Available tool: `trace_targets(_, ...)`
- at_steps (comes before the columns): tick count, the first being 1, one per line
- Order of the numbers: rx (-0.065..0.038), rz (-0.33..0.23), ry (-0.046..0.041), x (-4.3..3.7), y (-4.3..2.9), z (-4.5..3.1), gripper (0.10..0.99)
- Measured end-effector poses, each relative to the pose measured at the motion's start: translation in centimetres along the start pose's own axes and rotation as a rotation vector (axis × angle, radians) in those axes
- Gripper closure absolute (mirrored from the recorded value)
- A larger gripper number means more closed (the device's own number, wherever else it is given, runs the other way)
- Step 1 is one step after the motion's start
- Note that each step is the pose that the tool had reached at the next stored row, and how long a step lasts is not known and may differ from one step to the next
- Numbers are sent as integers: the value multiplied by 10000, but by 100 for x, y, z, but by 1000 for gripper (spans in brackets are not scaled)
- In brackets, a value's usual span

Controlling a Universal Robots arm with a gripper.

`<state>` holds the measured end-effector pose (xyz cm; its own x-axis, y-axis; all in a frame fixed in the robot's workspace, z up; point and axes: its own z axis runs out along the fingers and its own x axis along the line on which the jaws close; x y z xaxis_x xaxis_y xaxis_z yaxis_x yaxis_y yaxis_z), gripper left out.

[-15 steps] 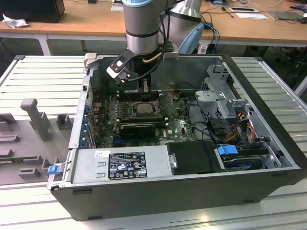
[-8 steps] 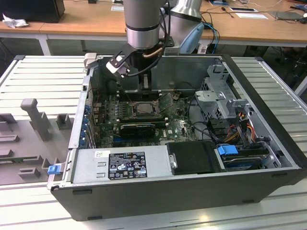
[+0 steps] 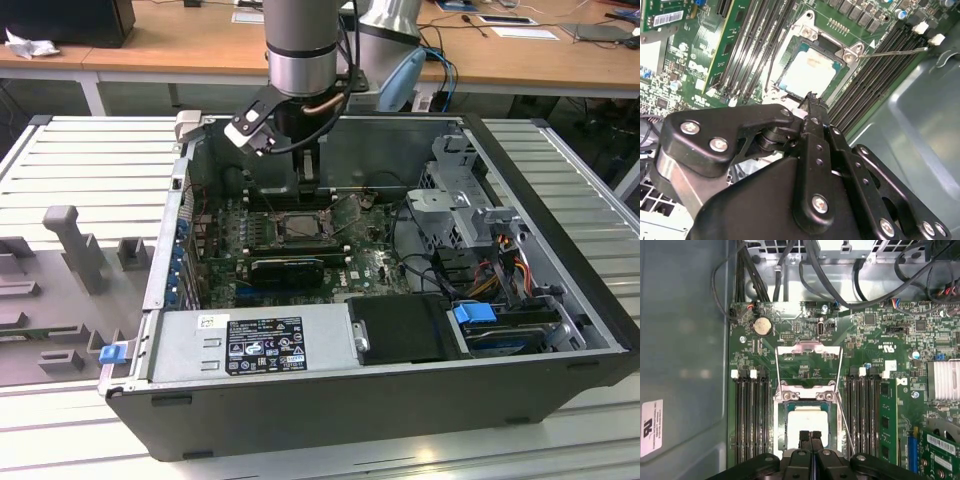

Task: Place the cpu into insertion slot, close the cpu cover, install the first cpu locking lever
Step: 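Place the cpu into insertion slot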

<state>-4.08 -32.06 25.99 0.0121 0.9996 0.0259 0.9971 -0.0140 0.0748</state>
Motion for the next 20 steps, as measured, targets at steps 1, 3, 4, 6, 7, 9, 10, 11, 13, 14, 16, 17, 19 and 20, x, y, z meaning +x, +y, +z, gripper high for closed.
trace_targets(1,33,3,3,0,16,2,980)
trace_targets(3,57,2,6,0,35,2,980)
trace_targets(4,57,2,7,0,50,4,980)
trace_targets(6,56,3,7,0,62,5,980)
trace_targets(7,56,2,7,0,67,5,980)
trace_targets(9,56,3,7,1,81,6,980)
trace_targets(10,56,3,7,1,95,7,980)
trace_targets(11,56,2,8,0,100,8,980)
trace_targets(13,56,3,8,1,101,7,980)
trace_targets(14,56,4,7,1,101,4,980)
trace_targets(16,56,2,6,1,102,-8,980)
trace_targets(17,56,2,7,2,103,-13,980)
trace_targets(19,56,2,7,2,104,-25,980)
trace_targets(20,56,2,8,3,104,-28,980)
